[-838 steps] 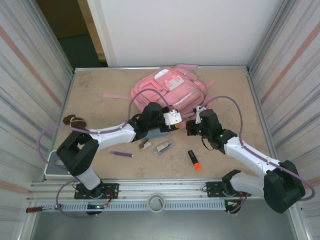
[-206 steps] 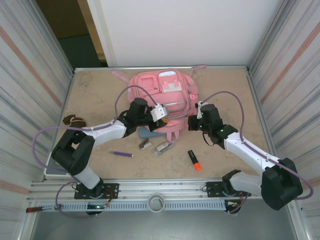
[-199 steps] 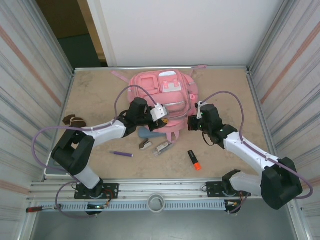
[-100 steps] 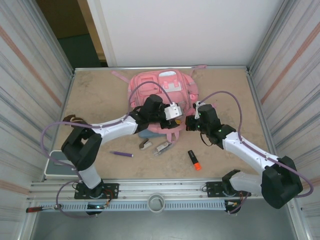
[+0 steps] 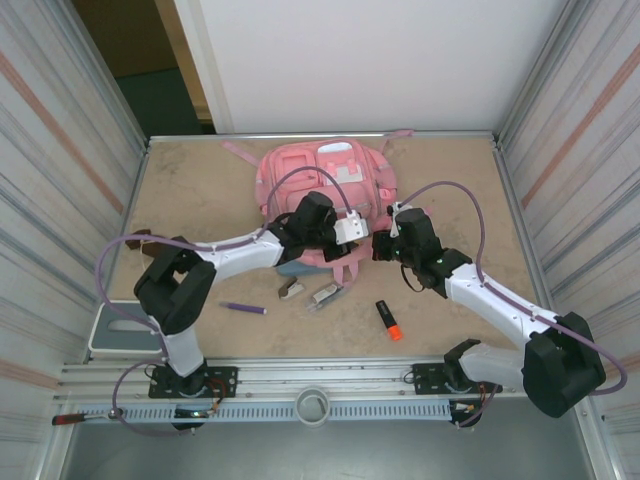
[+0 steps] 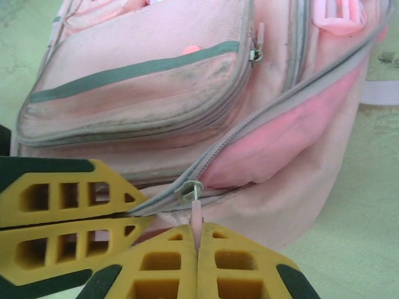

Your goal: Pack books, pencil case, and school supplies into a backpack

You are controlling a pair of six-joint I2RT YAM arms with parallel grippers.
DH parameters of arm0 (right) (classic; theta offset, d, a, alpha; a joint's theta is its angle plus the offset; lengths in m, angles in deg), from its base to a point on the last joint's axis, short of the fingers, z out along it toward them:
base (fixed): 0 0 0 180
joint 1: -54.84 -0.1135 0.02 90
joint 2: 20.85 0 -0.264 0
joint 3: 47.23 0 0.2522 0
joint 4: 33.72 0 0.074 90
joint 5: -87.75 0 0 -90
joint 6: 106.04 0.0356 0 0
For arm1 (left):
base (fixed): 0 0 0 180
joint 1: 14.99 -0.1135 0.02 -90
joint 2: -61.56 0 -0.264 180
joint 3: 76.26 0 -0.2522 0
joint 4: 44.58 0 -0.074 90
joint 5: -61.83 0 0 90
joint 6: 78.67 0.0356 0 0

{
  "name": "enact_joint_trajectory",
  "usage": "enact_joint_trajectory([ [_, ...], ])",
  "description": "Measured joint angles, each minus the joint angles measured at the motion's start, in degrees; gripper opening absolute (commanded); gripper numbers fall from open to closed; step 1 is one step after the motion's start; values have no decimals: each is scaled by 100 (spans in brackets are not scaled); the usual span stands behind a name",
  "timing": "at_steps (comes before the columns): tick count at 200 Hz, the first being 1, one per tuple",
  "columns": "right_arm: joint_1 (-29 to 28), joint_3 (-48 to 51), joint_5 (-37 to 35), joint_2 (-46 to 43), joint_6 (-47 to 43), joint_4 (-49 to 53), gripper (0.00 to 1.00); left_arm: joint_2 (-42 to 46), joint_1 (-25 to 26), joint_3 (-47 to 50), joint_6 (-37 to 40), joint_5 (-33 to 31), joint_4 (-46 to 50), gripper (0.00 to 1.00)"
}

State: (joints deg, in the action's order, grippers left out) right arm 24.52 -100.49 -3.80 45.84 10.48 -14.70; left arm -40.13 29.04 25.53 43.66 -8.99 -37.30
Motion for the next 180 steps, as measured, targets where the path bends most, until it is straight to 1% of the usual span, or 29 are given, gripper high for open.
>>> enact_joint_trajectory([
  [30,175,-2,105,-2,0,15,0,404,-280,474,-179,514,-280,0],
  [62,186,-149,280,-31,0,37,0,796,-564,831,-413,935,-479,0],
  [87,186,-330,289,-39,-2,103,0,918,-662,929,-487,1045,-636,0],
  [119,186,-511,304,-13,-2,229,0,997,-708,1021,-586,1132,-791,4],
  [146,177,-538,492,28,-2,162,0,997,-756,1021,-636,1189,-776,5],
  [173,-85,-540,466,31,-22,61,0,997,-813,1019,-671,1250,-654,6],
  [180,-166,-540,466,35,-22,37,0,986,-833,1008,-673,1261,-610,8],
])
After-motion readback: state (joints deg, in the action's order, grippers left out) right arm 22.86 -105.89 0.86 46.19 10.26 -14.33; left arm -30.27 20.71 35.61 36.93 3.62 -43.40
